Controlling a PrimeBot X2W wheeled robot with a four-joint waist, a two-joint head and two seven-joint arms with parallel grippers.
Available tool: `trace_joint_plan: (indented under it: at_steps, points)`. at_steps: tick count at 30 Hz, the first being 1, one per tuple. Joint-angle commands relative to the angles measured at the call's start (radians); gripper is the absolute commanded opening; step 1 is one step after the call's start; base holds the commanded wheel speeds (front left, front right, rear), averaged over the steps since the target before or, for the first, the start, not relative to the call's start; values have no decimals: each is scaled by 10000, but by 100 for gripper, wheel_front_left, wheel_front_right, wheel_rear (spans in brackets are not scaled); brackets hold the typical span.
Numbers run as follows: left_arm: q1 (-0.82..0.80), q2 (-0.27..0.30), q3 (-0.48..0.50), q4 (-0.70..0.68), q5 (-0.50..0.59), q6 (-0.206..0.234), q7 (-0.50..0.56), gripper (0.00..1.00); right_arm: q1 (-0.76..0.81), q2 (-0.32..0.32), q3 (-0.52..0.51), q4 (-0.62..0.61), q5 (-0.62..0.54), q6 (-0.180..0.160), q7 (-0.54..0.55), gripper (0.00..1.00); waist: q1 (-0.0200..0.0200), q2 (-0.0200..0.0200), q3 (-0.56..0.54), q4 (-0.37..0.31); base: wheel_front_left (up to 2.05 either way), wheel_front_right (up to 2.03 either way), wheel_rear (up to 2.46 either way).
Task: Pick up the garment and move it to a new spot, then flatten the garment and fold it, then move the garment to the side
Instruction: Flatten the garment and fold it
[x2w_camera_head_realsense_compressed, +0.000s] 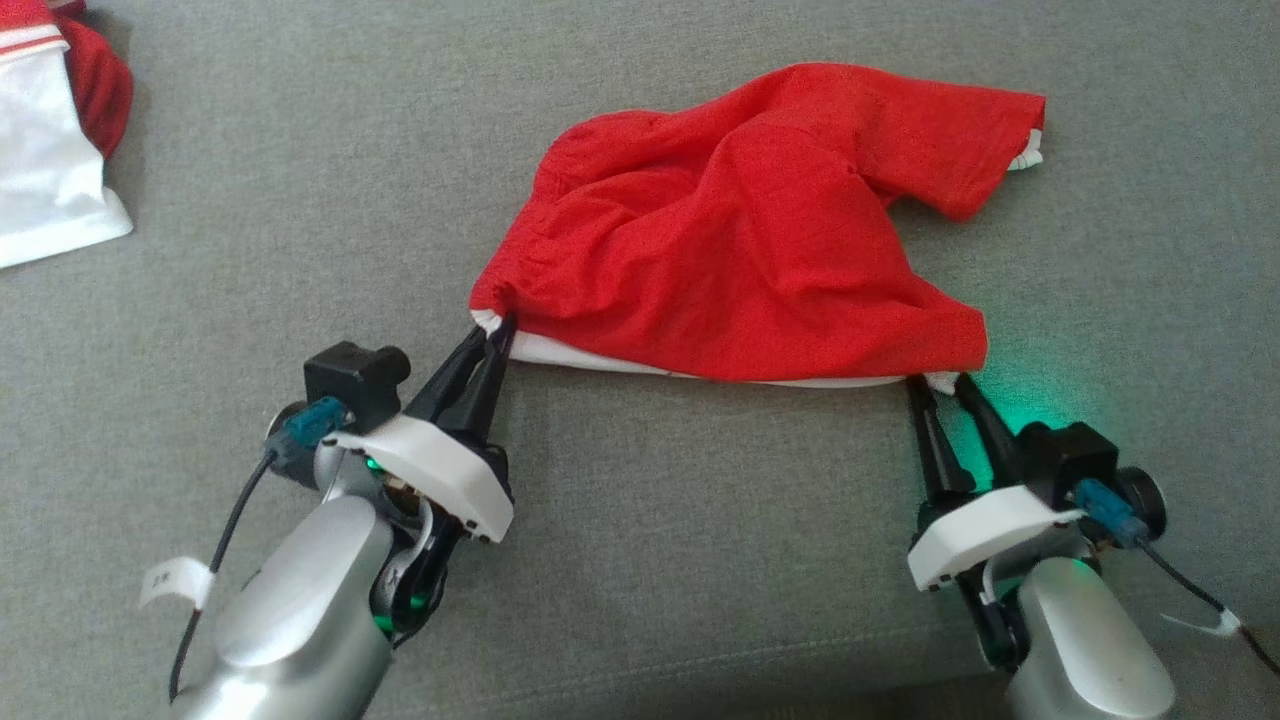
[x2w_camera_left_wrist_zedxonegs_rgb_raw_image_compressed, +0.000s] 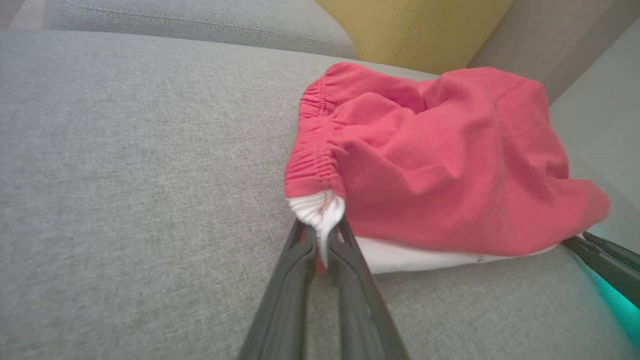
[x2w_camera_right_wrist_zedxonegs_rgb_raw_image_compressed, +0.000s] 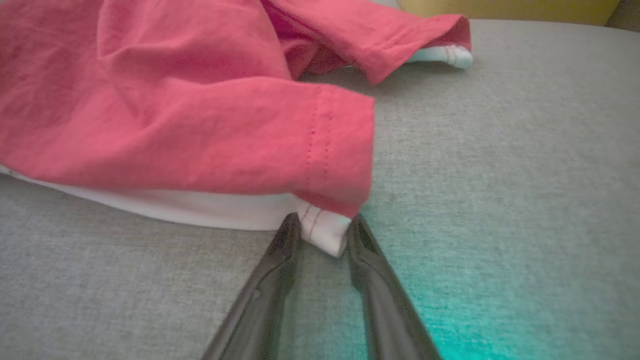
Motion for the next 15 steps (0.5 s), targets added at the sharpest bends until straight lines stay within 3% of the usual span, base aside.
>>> trace_joint_plan:
  at_steps: [1,4,8,15]
  points:
    - [-88,151,330,-326,-72,77,-130,0,-137,-41,365,23,-44,65,-44,33,0,0,-12,-1,0,0,0]
    - [-61,137,328,-337,-84,67,-141,0,-242,-41,458,90,50,65,-59,0,0,0,-46,-7,0,0,0]
    - [41,118,494,-561,-124,87,-173,0,-286,-41,440,-486,231,65,-77,0,0,0,-225,-69,0,0,0]
    - [610,-123,1380,-1982,-324,71,-205,0,49,-41,504,-3037,387,65,-81,0,0,0,-1116,-127,0,0,0]
